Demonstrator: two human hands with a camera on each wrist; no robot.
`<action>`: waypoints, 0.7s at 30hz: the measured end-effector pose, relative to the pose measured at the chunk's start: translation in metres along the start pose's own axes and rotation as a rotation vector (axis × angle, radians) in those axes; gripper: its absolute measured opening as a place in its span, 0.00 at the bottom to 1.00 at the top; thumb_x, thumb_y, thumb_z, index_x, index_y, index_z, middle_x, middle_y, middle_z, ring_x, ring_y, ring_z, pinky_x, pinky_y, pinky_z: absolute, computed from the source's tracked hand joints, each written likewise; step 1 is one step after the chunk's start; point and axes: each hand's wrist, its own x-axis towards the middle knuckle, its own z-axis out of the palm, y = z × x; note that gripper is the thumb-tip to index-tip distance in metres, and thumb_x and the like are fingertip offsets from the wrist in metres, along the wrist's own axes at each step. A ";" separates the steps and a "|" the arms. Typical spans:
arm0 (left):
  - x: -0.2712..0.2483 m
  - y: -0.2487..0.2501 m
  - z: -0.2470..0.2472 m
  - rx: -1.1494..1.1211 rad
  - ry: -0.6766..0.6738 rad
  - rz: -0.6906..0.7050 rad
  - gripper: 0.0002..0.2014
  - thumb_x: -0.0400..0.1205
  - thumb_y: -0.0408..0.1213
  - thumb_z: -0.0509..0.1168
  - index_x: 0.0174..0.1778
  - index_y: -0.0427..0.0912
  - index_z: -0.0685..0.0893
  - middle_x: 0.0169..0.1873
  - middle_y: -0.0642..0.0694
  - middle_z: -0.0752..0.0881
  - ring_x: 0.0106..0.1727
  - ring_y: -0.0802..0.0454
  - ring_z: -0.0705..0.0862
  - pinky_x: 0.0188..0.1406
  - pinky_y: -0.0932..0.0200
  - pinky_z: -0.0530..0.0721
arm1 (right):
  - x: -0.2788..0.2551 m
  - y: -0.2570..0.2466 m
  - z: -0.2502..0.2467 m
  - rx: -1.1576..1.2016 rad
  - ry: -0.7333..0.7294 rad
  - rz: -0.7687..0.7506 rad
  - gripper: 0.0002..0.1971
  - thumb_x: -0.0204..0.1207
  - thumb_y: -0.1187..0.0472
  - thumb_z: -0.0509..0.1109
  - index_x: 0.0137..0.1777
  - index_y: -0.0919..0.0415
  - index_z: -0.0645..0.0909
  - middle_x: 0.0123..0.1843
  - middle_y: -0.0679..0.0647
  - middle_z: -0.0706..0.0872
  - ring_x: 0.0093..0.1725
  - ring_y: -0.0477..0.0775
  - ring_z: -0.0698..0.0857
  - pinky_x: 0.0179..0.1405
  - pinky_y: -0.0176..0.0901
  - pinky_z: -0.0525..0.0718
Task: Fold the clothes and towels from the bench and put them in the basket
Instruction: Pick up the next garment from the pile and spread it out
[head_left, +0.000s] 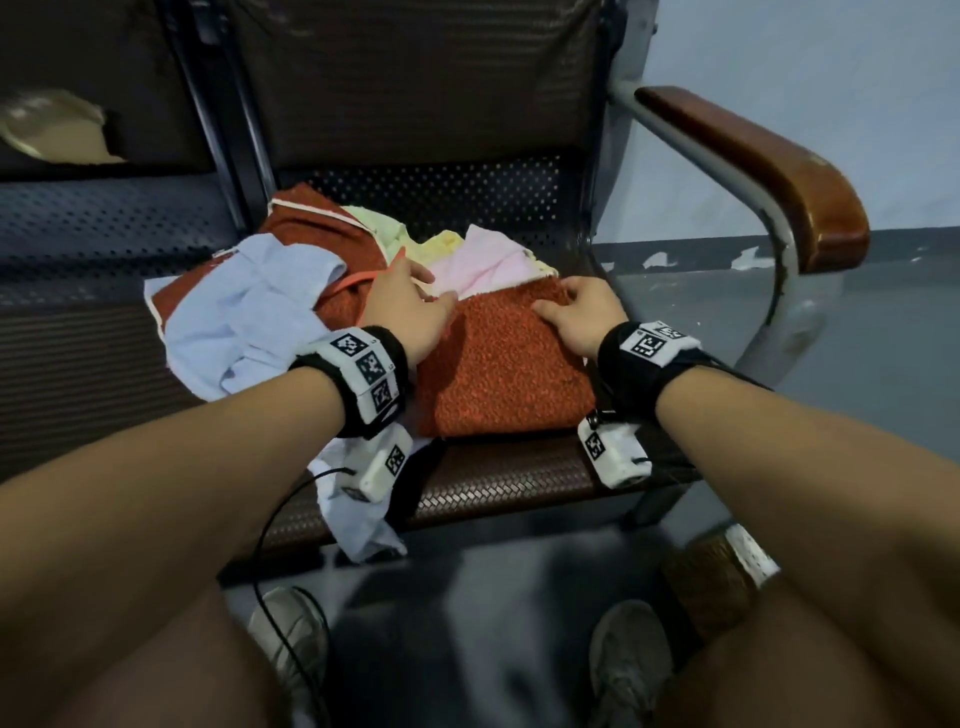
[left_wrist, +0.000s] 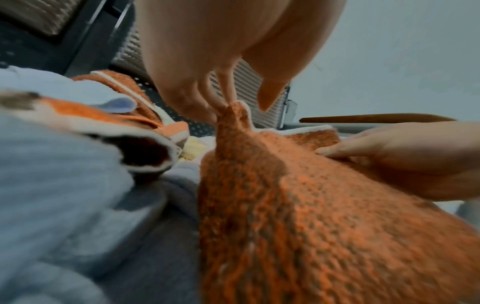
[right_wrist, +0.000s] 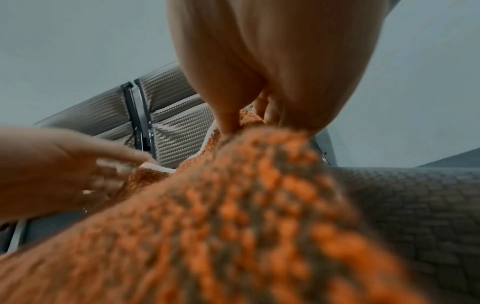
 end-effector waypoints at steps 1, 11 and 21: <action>-0.005 0.002 -0.001 0.006 0.016 0.062 0.14 0.74 0.49 0.72 0.49 0.49 0.78 0.40 0.52 0.83 0.42 0.51 0.82 0.39 0.56 0.74 | -0.001 0.000 0.001 -0.030 0.016 -0.022 0.22 0.78 0.51 0.75 0.69 0.59 0.84 0.59 0.55 0.91 0.60 0.59 0.88 0.67 0.47 0.82; -0.062 -0.035 -0.016 0.423 -0.573 0.446 0.50 0.69 0.47 0.80 0.85 0.48 0.61 0.81 0.46 0.66 0.80 0.49 0.68 0.81 0.52 0.67 | -0.069 0.007 -0.019 -0.453 -0.265 -0.558 0.39 0.69 0.28 0.65 0.73 0.54 0.81 0.71 0.52 0.84 0.70 0.52 0.81 0.74 0.49 0.77; -0.052 -0.027 -0.033 0.097 -0.354 0.164 0.05 0.81 0.36 0.63 0.40 0.44 0.81 0.31 0.52 0.82 0.34 0.51 0.80 0.34 0.57 0.71 | -0.081 0.022 -0.023 -0.466 -0.294 -0.469 0.29 0.72 0.56 0.76 0.75 0.55 0.79 0.62 0.57 0.90 0.63 0.61 0.87 0.65 0.42 0.80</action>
